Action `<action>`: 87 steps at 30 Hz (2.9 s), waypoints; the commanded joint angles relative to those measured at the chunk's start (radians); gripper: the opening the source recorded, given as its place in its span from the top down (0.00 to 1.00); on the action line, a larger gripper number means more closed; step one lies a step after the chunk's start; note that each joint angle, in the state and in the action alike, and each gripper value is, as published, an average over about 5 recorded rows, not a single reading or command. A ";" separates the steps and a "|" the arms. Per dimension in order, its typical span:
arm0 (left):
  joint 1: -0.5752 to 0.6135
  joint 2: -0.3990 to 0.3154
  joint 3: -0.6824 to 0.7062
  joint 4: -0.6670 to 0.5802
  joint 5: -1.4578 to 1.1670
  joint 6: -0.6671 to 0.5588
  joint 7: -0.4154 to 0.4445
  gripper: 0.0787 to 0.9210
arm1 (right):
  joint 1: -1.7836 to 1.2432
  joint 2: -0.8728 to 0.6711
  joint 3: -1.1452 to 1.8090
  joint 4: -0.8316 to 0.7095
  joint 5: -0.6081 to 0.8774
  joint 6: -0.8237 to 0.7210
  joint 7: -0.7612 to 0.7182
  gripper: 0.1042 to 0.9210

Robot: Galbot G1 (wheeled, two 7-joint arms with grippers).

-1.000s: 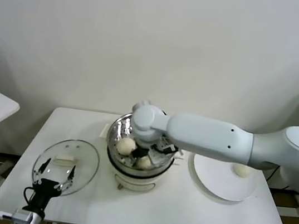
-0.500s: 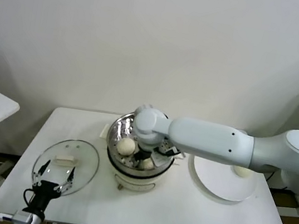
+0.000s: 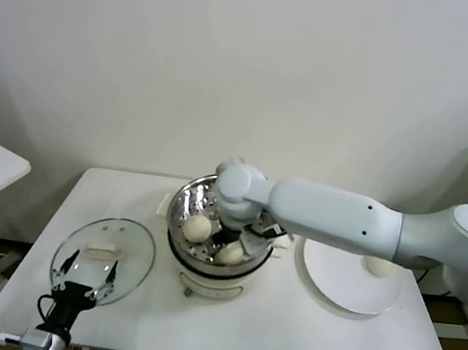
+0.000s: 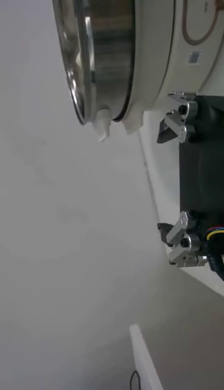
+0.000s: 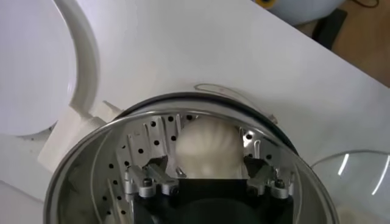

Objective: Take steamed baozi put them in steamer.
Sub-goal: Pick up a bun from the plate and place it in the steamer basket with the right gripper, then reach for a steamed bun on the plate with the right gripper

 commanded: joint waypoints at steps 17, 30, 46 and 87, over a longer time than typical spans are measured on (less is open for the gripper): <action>-0.015 0.007 0.003 -0.040 -0.006 0.015 0.003 0.12 | 0.327 -0.252 -0.108 -0.264 0.810 -0.564 -0.077 0.12; -0.014 0.001 0.015 -0.067 -0.013 0.009 0.007 0.12 | 0.120 -0.688 0.059 -0.279 0.813 -0.811 -0.077 0.12; 0.048 -0.019 0.009 -0.089 0.011 -0.016 0.018 0.12 | -0.469 -0.639 0.643 -0.563 0.343 -0.685 -0.070 0.12; 0.015 -0.018 -0.019 -0.016 0.007 -0.014 0.014 0.12 | -0.459 -0.253 0.839 -1.039 0.051 -0.557 -0.041 0.12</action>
